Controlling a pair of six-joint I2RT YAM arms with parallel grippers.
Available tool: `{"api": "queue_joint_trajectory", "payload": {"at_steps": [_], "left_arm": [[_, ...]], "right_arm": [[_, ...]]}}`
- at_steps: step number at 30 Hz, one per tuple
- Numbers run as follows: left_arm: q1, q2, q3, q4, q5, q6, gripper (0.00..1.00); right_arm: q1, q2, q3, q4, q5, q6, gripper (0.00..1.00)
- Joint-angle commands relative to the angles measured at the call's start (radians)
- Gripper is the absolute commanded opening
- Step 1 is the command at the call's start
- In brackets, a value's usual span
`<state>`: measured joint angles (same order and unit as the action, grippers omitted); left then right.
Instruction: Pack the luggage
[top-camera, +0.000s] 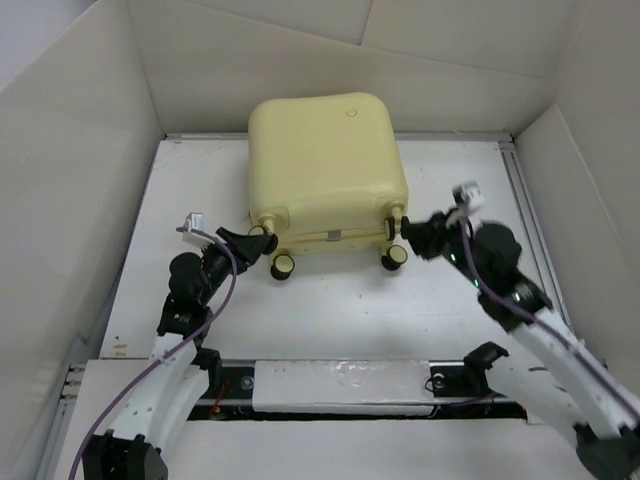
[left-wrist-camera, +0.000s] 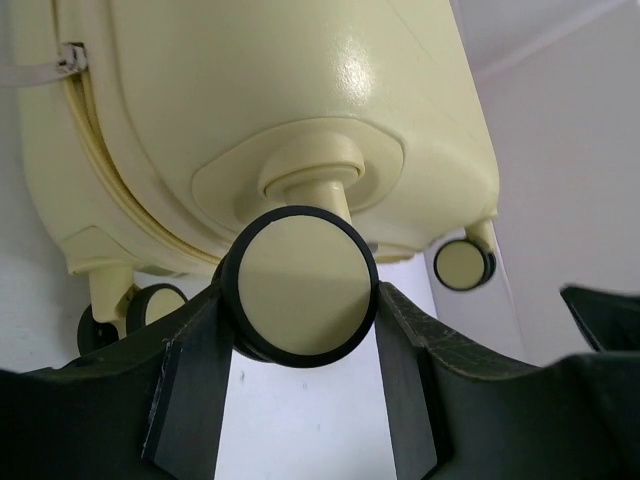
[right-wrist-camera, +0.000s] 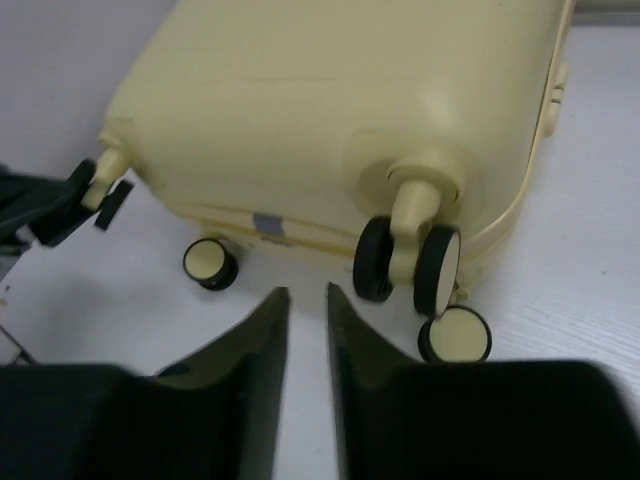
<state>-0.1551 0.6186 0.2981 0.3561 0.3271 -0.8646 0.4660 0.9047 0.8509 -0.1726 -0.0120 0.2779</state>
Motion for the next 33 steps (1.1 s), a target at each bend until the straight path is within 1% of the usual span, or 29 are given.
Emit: {"api": "queue_joint_trajectory", "payload": {"at_steps": [1,2,3,4,6,9,10,11,12,13,14,16,17,18,20,21,24,25,26,28,30,31,33], "left_arm": [[-0.021,-0.023,0.039,-0.054,0.122,0.021,0.0],[-0.021,-0.023,0.039,-0.054,0.122,0.01,0.0],[-0.021,-0.023,0.052,-0.054,0.133,0.01,0.0],[-0.021,-0.023,0.052,-0.054,0.133,0.01,0.0],[-0.021,-0.023,0.075,-0.054,0.144,0.01,0.0],[-0.021,-0.023,0.108,-0.091,0.144,0.01,0.0],[-0.021,-0.036,0.108,-0.091,0.144,0.019,0.0],[-0.021,-0.036,0.119,-0.106,0.144,0.019,0.0],[-0.021,-0.049,0.133,-0.126,0.144,0.019,0.0],[-0.021,-0.049,0.133,-0.138,0.144,0.033,0.0],[-0.021,-0.049,0.148,-0.149,0.135,0.033,0.0],[-0.021,-0.049,0.157,-0.164,0.135,0.053,0.0],[-0.021,-0.049,0.157,-0.164,0.135,0.053,0.0],[-0.021,-0.049,0.157,-0.164,0.135,0.053,0.0],[-0.021,-0.049,0.157,-0.174,0.145,0.053,0.0],[-0.021,-0.049,0.157,-0.174,0.154,0.053,0.0],[-0.021,-0.049,0.157,-0.174,0.155,0.064,0.0],[-0.021,-0.049,0.157,-0.174,0.155,0.064,0.0],[-0.021,-0.049,0.157,-0.174,0.164,0.064,0.0],[-0.021,-0.049,0.157,-0.174,0.164,0.075,0.0],[-0.021,-0.049,0.157,-0.174,0.164,0.075,0.0],[-0.021,-0.049,0.157,-0.183,0.164,0.084,0.0],[-0.021,-0.049,0.157,-0.183,0.173,0.084,0.0]], "right_arm": [[0.063,-0.287,-0.25,0.093,-0.007,0.168,0.27],[0.092,-0.346,-0.318,0.111,0.004,0.188,0.15],[0.105,-0.395,-0.431,0.129,0.03,0.208,0.06],[0.117,-0.464,-0.476,0.16,0.047,0.219,0.0],[0.126,-0.501,-0.571,0.191,0.078,0.231,0.0],[0.135,-0.486,-0.637,0.339,0.089,0.192,0.0],[0.126,-0.466,-0.662,0.385,0.089,0.179,0.04],[0.126,-0.413,-0.662,0.468,0.089,0.167,0.12],[0.102,-0.38,-0.673,0.511,0.089,0.143,0.17],[0.089,-0.345,-0.673,0.562,0.054,0.132,0.23],[0.076,-0.266,-0.673,0.643,0.034,0.121,0.34],[0.039,-0.189,-0.664,0.718,-0.034,0.098,0.4],[0.039,-0.152,-0.653,0.808,-0.046,0.098,0.45],[0.024,-0.08,-0.653,0.849,-0.046,0.089,0.46],[0.011,-0.011,-0.653,0.935,-0.055,0.08,0.49],[-0.003,0.055,-0.653,1.005,-0.065,0.08,0.5],[-0.017,0.147,-0.653,1.122,-0.078,0.06,0.5],[-0.017,0.201,-0.662,1.218,-0.078,0.06,0.5],[-0.017,0.224,-0.662,1.26,-0.078,0.047,0.5],[-0.017,0.284,-0.653,1.301,-0.066,0.033,0.49],[-0.017,0.318,-0.635,1.311,-0.066,-0.006,0.48],[-0.017,0.332,-0.625,1.323,-0.042,-0.006,0.47],[-0.026,0.365,-0.625,1.377,-0.029,-0.017,0.47]]}}
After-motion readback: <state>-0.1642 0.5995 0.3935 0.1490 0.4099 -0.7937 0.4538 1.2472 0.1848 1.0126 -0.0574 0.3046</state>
